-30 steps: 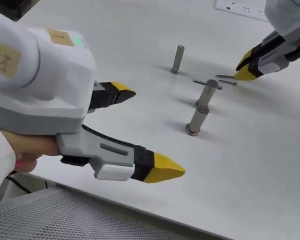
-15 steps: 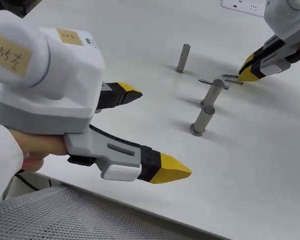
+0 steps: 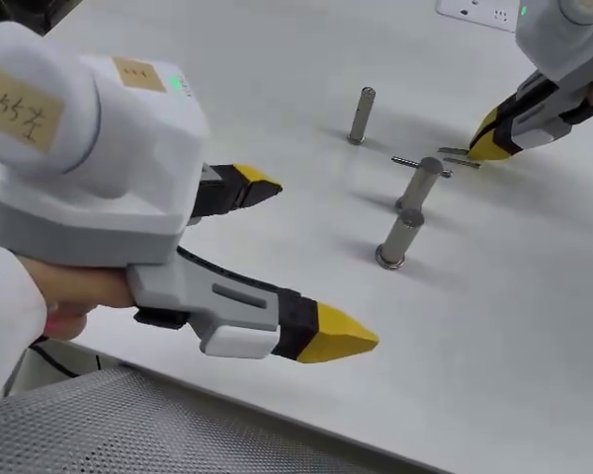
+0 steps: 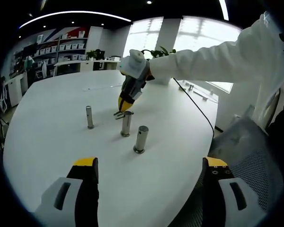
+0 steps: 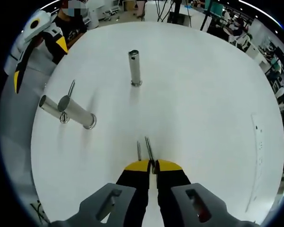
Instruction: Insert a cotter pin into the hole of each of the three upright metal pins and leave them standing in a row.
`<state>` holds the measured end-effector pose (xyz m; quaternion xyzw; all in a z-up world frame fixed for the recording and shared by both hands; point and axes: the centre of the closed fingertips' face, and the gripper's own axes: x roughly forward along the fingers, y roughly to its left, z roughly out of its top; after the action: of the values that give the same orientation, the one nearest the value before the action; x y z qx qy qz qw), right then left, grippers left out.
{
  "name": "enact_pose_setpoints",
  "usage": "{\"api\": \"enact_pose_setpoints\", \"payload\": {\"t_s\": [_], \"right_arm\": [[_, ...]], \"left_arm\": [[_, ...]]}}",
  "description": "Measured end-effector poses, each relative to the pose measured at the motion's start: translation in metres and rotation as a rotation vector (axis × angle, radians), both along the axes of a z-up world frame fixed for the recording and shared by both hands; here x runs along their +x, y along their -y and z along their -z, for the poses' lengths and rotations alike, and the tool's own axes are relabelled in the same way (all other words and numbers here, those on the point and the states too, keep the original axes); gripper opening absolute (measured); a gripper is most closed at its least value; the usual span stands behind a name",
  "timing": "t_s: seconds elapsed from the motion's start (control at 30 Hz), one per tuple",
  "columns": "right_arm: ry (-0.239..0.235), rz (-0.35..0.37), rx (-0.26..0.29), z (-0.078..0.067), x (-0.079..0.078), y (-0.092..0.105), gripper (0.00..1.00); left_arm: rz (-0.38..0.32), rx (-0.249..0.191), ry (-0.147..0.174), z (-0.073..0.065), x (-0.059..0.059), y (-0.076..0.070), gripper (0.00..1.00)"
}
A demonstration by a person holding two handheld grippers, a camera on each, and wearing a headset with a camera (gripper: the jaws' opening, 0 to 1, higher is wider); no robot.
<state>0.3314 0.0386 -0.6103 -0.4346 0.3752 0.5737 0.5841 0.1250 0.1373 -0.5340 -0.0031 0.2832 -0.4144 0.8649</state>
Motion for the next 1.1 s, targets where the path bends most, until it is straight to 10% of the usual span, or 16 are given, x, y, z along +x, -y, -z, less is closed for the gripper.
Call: {"api": "enact_pose_setpoints", "payload": {"t_s": [1.1], "right_arm": [[0.100,-0.004,0.041,-0.016,0.005,0.007,0.00]], "left_arm": [[-0.044,-0.014,0.028,-0.015,0.006,0.008,0.83]]}}
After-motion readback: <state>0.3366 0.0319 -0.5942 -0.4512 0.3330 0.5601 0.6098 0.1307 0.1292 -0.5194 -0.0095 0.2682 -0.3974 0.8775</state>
